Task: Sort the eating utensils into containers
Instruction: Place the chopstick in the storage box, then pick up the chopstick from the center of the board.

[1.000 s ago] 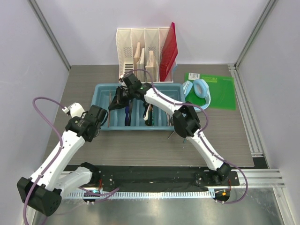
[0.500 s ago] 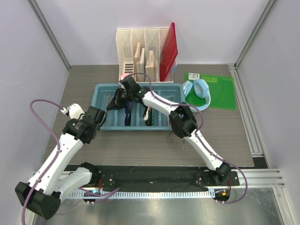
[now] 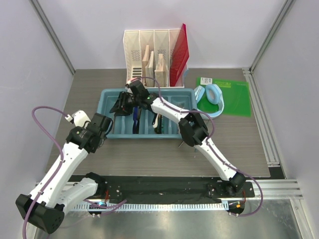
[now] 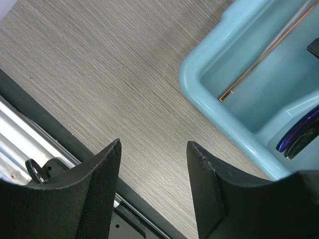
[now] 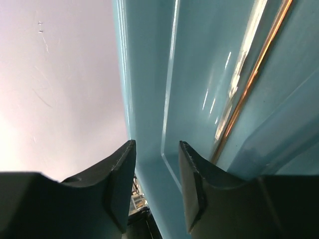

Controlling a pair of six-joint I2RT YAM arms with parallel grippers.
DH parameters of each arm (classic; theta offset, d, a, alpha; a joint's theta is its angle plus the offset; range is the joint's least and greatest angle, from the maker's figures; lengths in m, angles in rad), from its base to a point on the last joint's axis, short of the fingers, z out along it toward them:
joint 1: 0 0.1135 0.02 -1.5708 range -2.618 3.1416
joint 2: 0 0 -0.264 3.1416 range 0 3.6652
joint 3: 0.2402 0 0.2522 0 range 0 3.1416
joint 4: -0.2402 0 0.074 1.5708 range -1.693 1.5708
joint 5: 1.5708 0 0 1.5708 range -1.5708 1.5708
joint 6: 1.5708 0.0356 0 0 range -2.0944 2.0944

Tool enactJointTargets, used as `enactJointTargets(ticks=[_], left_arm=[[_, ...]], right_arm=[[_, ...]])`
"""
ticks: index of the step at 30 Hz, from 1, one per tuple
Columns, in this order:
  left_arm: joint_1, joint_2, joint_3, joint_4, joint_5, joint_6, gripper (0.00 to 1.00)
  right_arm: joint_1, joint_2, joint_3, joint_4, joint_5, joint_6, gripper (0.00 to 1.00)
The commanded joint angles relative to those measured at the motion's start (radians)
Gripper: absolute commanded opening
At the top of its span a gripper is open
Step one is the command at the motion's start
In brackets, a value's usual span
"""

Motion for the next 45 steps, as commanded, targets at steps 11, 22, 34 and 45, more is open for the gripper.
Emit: enactJointTargets(ticks=[11,22,34,45], left_arm=[[0.005,-0.008,0.023,0.036,0.014,0.012,0.55],[0.005,0.006,0.002,0.129,0.046,0.018,0.55],[0.005,0.071,0.006,0.205,0.108,0.032,0.53],[0.005,0.008,-0.024,0.177,0.095,0.030,0.52]], right_arm=[[-0.071,-0.337,-0.241,-0.099,0.024,-0.109,0.43],[-0.333,-1.115,-0.991,-0.302,0.305,-0.153,0.44],[-0.522,-1.226,-1.240,-0.624,0.462,-0.305,0.44],[-0.751,-1.181,-1.343,-0.611,0.488,-0.381,0.52]])
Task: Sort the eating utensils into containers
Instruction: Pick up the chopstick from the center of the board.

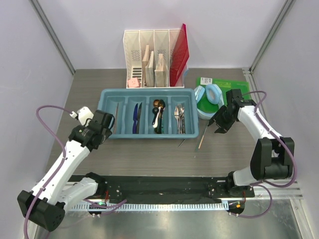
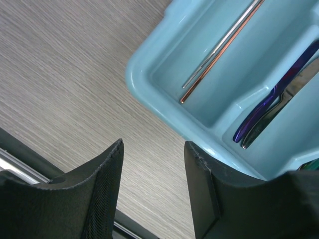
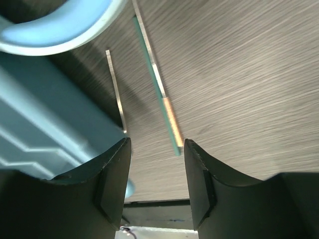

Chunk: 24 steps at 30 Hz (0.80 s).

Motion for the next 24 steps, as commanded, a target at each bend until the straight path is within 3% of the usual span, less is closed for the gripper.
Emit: enactJointTargets(ticks=[1,12,24], left_arm=[[0.005,-0.033,-0.021,0.008,-0.007,0.006,0.52],[0.005,0.005,-0.018,0.028,0.019,0.017,0.52],[0.005,-0.030,-0.047,0.012,0.022,-0.003,0.52]], right_arm=[[-0.001,0.050,-0.029,-0.016,0.028,-0.071,0.52],[0.001,0.230,-0.046,0.088,0.004,-0.120,0.49],[0.001,0.190,-0.046,0.112,-0.013,-0.114,0.48]])
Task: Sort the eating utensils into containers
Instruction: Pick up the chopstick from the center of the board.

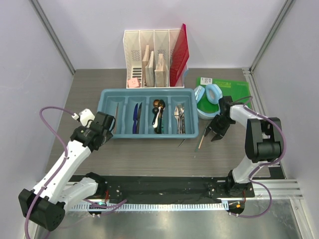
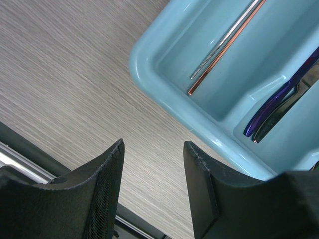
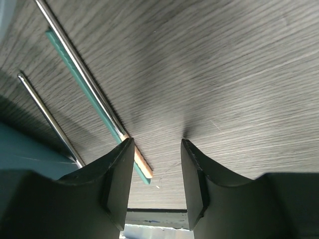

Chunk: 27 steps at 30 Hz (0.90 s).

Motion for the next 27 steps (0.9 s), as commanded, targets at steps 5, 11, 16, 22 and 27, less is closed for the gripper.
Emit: enactJointTargets(ticks=[5,11,16,22,27], left_arm=[[0.005,-0.031,-0.014,0.015,0.006,-0.005,0.51],[0.005,-0.023,-0.006,0.020,0.012,0.000,0.51],[0.005,-0.019,0.000,0.015,0.018,0.003,0.51],[0.005,-0.033,-0.003,0.004,0.004,0.006,0.51],[0.005,-0.048,-0.014,-0.008,0.010,-0.001,0.51]], right_arm=[[0.012,-0.038,0.017,0.051,-0.029,0.007,0.46],[0.047,-0.004,0.051,0.066,-0.020,0.033,0.46],[0.073,0.040,0.079,0.075,0.006,0.041,0.46],[0.075,0.117,0.065,0.034,0.010,0.042,0.36],[0.075,0.114,-0.009,0.034,0.018,0.041,0.13]])
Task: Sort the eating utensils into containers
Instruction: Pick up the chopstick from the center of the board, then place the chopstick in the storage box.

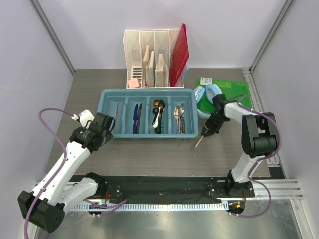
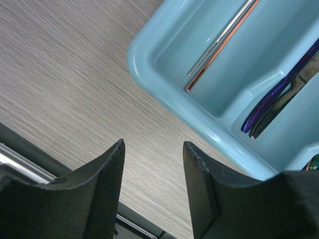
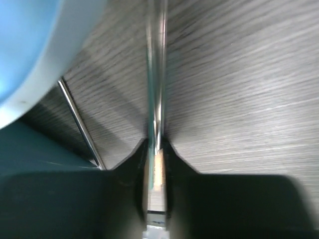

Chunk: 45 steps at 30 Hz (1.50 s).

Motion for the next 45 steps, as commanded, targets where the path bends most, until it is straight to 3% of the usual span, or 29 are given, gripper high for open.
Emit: enactJointTargets(ticks=[1,7,14,20,27,37,40,41,45], left_arm=[[0.005,-0.029,-0.004,-0.005,-0.008,0.003,0.51],[0.005,-0.006,0.001,0.019,-0.003,0.017,0.51],[0.005,0.022,0.011,0.036,-0.003,0.026,0.51],[0.005,0.029,-0.016,0.071,0.012,0.030,0.51],[0.005,0.049,-0.007,0.081,0.008,0.036,0.51],[0.005,0.020,-0.009,0.030,-0.034,0.009,0.54],[0.005,-0.018,0.019,-0.031,-0.101,-0.034,0.54],[0.005,-0.030,0.027,-0.043,-0.118,-0.049,0.54],[0.005,-0.092,0.085,-0.137,-0.224,-0.097,0.54]], right_arm=[[0.007,0.031,-0.083,-0.002,0.031,-0.011,0.01],[0.007,0.001,-0.091,-0.060,0.054,-0.052,0.01],[0.009,-0.264,-0.140,-0.178,0.079,-0.026,0.01],[0.009,-0.340,0.000,-0.334,0.120,-0.069,0.01],[0.055,-0.325,0.236,-0.411,0.053,-0.065,0.01],[0.391,0.016,0.779,-0.267,-0.162,0.029,0.01],[0.507,0.235,1.093,-0.302,-0.209,0.026,0.01],[0.530,0.358,1.271,-0.333,-0.214,0.020,0.01],[0.599,0.580,1.535,-0.300,-0.300,0.081,0.01]])
